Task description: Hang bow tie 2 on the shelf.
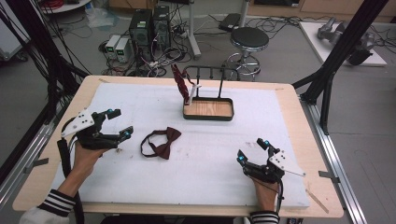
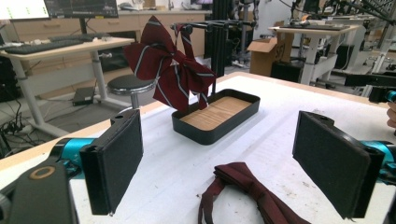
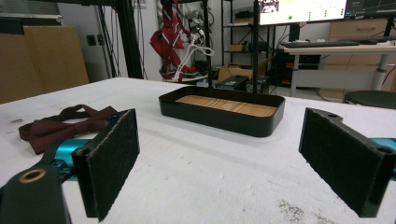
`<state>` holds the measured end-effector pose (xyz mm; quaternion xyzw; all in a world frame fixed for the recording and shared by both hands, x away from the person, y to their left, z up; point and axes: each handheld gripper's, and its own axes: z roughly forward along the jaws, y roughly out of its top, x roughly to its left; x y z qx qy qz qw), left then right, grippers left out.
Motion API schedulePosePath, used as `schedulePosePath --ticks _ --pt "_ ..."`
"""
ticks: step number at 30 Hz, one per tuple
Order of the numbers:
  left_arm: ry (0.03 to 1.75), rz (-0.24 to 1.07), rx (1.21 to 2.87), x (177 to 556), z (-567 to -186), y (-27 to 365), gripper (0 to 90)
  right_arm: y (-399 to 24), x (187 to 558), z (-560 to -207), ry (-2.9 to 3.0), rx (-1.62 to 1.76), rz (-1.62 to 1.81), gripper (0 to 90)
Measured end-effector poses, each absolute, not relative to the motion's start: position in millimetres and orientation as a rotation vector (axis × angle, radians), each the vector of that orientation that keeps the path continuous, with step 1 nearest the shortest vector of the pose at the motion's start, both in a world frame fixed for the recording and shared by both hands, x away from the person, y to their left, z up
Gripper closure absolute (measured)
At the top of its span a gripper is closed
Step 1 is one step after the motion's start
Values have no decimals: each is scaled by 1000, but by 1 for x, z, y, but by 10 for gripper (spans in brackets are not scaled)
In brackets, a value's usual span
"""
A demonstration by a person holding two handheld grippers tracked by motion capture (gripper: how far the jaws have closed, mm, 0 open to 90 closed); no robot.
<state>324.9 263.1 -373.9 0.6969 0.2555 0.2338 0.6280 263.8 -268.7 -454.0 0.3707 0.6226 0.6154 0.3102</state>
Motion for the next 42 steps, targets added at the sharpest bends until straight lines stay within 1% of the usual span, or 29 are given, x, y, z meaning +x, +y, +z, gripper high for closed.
schedulePosePath --ticks 9,22,29,42 --pt "590 503 1698 328 -366 250 165 -269 264 -454 1643 972 1626 115" --pt "594 417 1881 334 -354 216 164 -269 264 -454 1640 967 1629 115" --pt "576 373 2012 340 -355 197 164 -269 264 -454 1642 965 1630 115" --pt "623 287 2184 348 -362 173 166 -269 264 -454 1640 968 1632 115"
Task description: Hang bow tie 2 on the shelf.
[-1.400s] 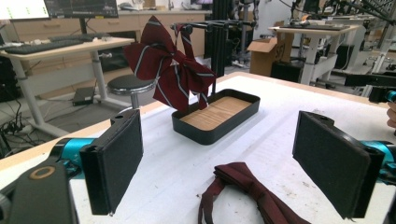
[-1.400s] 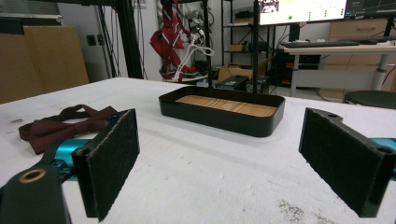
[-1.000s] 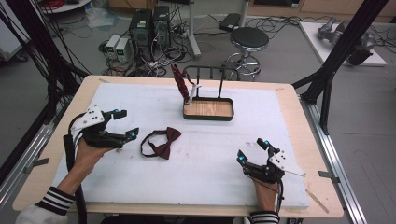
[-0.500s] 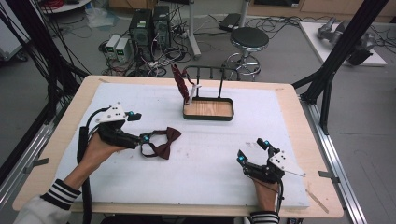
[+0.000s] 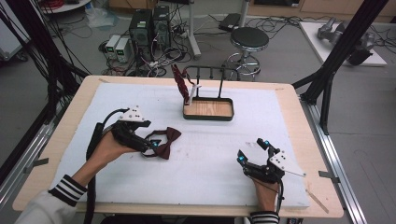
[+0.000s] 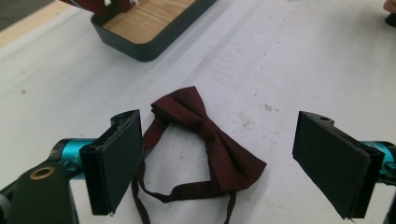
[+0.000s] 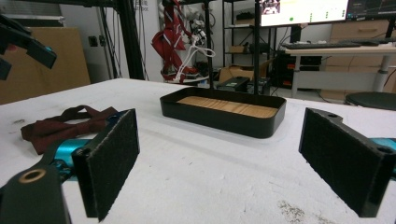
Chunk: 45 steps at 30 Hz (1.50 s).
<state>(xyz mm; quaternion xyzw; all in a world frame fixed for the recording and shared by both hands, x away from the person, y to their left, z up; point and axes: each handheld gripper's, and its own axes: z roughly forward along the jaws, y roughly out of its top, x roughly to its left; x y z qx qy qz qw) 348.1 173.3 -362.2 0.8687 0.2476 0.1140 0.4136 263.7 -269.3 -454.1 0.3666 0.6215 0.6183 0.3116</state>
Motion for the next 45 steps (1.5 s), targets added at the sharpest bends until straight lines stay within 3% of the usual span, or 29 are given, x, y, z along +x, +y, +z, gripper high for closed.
schedulePosePath --ticks 31,45 --pt "718 170 2424 365 -396 140 198 -270 264 -454 1641 974 1637 115" --pt "732 104 2501 371 -408 131 294 -270 263 -454 1642 974 1635 115"
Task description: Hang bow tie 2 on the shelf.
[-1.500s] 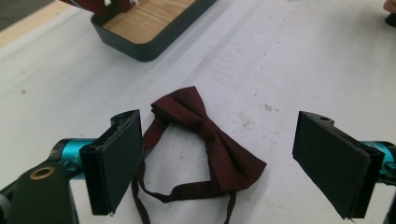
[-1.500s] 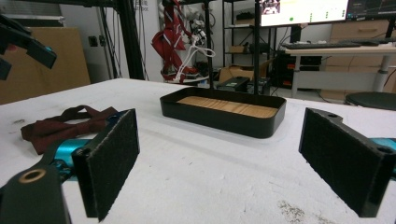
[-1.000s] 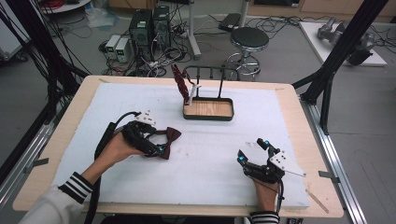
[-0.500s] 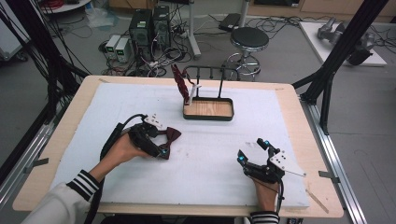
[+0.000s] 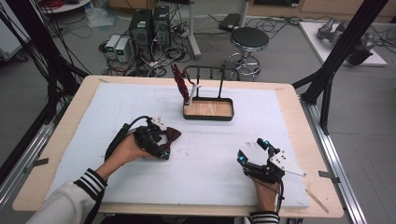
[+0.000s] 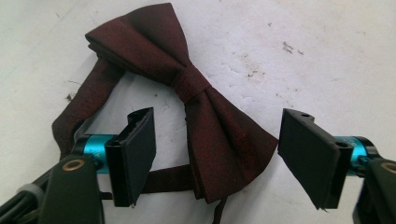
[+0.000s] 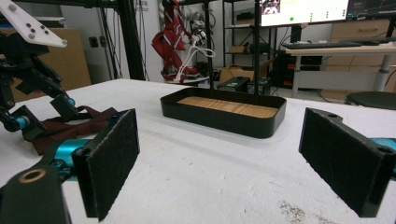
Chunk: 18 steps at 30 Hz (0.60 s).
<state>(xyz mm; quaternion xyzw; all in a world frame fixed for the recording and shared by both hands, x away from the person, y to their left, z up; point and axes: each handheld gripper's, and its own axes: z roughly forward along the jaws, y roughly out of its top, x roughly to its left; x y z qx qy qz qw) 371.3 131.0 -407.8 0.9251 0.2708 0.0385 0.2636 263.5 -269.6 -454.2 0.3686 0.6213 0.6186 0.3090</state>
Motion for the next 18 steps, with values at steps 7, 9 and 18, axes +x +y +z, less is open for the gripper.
schedulePosePath --ticks 7,9,18 --pt "746 72 2513 374 -412 130 360 -270 264 -454 1641 970 1635 115" --pt "739 58 2518 375 -412 130 391 -270 263 -454 1642 973 1635 115" --pt "727 29 2534 375 -414 127 492 -270 264 -454 1641 971 1635 115"
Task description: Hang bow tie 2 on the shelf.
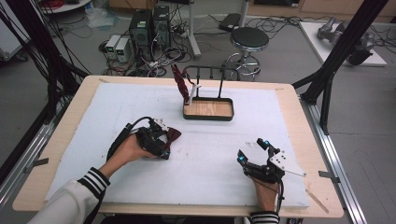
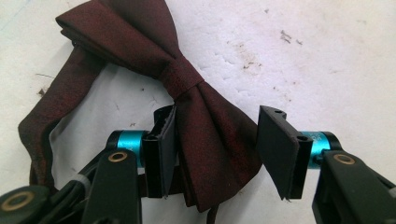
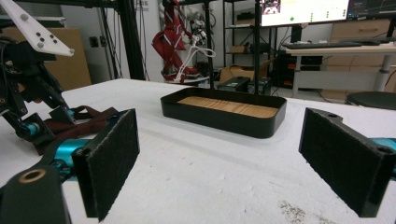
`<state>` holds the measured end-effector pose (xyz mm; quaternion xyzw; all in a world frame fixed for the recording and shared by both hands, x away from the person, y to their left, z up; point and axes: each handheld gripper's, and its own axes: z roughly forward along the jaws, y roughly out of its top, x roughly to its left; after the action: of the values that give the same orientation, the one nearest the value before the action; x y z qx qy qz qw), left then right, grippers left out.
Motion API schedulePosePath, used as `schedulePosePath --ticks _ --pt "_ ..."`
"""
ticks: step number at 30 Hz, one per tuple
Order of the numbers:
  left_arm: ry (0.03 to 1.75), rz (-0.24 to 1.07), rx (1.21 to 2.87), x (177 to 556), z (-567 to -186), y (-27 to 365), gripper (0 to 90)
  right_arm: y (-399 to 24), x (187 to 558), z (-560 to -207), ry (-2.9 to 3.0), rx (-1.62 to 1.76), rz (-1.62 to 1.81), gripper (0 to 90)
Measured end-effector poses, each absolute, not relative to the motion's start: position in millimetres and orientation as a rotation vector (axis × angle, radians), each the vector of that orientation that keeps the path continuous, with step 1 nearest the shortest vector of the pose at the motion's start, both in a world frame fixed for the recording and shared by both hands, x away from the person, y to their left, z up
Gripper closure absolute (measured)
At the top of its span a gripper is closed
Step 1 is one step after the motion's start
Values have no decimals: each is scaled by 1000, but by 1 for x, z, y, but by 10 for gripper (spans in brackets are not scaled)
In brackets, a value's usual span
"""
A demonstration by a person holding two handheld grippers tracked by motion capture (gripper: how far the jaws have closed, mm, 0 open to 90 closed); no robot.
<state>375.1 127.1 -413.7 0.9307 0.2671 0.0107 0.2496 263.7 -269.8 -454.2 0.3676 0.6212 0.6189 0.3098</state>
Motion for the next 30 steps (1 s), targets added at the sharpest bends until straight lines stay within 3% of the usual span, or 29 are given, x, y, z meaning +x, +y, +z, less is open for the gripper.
schedulePosePath --ticks 18,30 --pt "727 43 2538 373 -411 125 721 -270 264 -454 1641 969 1634 115" --pt "691 71 2462 371 -402 130 769 -269 264 -454 1641 970 1635 115"
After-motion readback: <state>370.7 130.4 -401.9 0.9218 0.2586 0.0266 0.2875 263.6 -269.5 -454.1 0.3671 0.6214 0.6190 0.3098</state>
